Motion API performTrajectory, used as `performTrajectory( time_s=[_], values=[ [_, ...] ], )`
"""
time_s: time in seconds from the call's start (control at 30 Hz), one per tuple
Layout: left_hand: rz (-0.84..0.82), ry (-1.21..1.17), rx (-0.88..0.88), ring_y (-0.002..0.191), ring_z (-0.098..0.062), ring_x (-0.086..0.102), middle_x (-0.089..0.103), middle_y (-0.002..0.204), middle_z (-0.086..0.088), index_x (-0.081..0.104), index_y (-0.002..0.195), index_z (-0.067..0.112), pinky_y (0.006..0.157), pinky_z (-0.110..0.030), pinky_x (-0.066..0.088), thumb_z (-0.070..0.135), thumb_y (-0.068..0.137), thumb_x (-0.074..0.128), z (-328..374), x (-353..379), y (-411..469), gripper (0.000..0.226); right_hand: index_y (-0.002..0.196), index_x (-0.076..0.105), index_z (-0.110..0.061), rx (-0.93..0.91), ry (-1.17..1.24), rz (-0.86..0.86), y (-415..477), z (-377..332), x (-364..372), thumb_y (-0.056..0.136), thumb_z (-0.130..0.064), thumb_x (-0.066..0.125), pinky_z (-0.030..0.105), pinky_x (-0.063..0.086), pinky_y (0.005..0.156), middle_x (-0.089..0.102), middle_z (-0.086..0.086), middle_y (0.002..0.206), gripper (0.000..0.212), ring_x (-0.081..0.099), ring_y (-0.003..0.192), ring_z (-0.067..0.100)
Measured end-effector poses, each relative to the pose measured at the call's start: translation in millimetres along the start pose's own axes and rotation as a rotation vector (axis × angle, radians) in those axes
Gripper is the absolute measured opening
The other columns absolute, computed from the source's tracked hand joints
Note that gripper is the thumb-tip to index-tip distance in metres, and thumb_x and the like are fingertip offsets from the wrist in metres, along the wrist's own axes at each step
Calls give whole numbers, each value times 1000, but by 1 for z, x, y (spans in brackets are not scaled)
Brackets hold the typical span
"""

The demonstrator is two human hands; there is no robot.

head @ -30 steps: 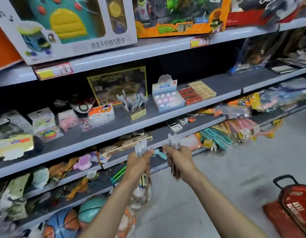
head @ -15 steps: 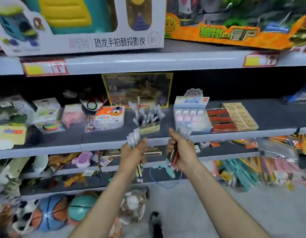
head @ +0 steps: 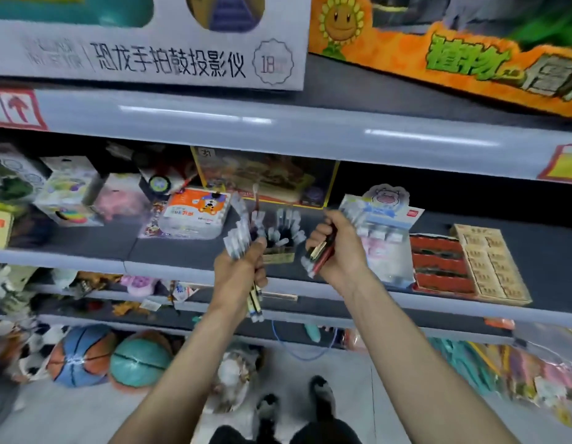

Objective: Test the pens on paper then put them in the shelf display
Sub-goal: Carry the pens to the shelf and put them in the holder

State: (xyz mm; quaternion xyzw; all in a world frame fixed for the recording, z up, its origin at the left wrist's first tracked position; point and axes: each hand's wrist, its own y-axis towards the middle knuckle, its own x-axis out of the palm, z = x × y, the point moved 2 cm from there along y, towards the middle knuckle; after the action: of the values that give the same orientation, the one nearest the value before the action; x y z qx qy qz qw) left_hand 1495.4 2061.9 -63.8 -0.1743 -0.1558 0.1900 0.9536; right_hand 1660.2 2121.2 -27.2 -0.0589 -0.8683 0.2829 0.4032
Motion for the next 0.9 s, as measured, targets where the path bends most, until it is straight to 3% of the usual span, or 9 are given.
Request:
performTrajectory(
  time_s=[0.13,0.23,0.3,0.5,0.6,0.67,0.77,0.9],
  values=[
    [87,-28,22,51,-17,31,38,61,1,63,105,8,47,-32,34,18,103,68,-5,14,3,11,81,45,-20,46,-10,-25,25,-17,1,104,-19,57,22,35,45,34,-5,61,26,32,49,10],
    [138,-58,47,53,-19,28,36,63,0,58,94,10,48,-33,31,18,102,69,-6,27,6,16,99,52,-13,28,-72,-19,39,-20,0,101,-14,61,24,37,43,38,-1,61,10,35,48,12],
    [153,-82,64,54,-19,26,34,63,0,54,90,11,49,-33,28,18,102,68,-9,34,9,20,107,46,-12,-17,-91,-6,50,-22,-3,100,-11,63,26,38,44,39,0,61,19,37,48,14],
    [199,-142,144,49,-15,30,49,57,10,65,89,15,44,-28,31,20,101,71,-20,40,17,14,84,42,-14,-78,-117,-59,88,-38,17,104,0,45,26,36,48,36,3,66,24,35,49,13],
    [224,-177,155,47,-14,31,51,57,9,66,95,14,44,-28,31,20,100,72,-29,39,23,10,95,52,-9,-100,-222,-104,103,-39,31,106,-11,54,33,41,60,44,5,69,12,43,54,16],
    [238,-202,169,47,-14,31,46,58,6,65,91,16,44,-28,30,20,100,72,-34,37,27,12,91,55,-7,-84,-313,-148,115,-36,38,106,-22,57,37,46,58,55,6,61,21,53,44,18],
    [249,-238,195,50,-16,28,39,61,3,62,83,19,45,-30,27,20,100,72,-39,32,30,19,76,51,-12,-29,-388,-208,140,-29,58,108,-32,51,33,39,56,54,-1,46,38,49,36,14],
    [252,-250,206,52,-17,25,33,64,0,64,79,20,48,-31,25,20,100,72,-42,27,28,22,64,50,-21,-120,-434,-268,176,-16,82,104,-23,60,18,31,42,43,-12,43,41,37,36,4]
  ],
)
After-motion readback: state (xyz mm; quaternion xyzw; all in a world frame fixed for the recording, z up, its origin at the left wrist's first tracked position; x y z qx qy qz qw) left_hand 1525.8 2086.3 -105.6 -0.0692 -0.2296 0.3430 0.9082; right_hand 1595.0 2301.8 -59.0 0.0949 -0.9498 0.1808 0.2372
